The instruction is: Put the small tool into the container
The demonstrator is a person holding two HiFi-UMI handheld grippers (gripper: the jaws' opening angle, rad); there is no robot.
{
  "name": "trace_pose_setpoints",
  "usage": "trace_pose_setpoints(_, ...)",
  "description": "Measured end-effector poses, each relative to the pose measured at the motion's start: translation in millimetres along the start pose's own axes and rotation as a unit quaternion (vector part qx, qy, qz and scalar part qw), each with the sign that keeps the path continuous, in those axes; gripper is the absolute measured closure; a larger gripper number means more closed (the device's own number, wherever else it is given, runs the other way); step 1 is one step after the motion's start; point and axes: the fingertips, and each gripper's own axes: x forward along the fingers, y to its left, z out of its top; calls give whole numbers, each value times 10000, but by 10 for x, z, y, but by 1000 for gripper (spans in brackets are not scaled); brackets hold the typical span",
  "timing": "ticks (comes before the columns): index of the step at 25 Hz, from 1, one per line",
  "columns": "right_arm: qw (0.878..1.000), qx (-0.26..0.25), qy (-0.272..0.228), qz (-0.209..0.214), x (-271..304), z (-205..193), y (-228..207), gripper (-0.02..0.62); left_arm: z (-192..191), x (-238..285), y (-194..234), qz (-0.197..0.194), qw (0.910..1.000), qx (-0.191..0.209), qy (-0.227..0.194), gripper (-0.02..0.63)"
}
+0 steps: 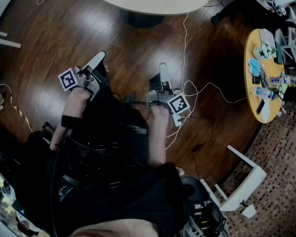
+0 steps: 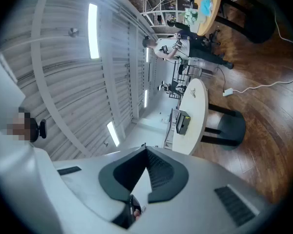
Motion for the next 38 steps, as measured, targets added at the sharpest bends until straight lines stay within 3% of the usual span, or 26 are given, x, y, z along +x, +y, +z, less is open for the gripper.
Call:
trace_pose_setpoints(10, 9985, 10, 476, -260, 355, -392, -30, 612, 517, -157, 247, 42, 9986, -196, -493, 614)
trace_pose_setpoints(17, 9930, -22, 1091, -459, 779, -922, 9, 612, 1004, -337, 488, 142, 9952, -442, -864, 614)
trace_pose_setpoints(24, 9865, -149, 1560, -477, 1451, -1454, 53, 612, 1786, -411, 701, 68, 9920, -511, -1150, 614)
trace_pose_setpoints(32, 9853, -619, 1451, -655, 1995, -1635, 184, 612, 2641, -295, 835, -188, 9914, -568, -1161, 614)
trace_pose_setpoints(38, 9839, -760, 1346, -893, 2164, -1696, 183, 612, 3028, -269, 963, -238, 9916, -653, -1095, 614)
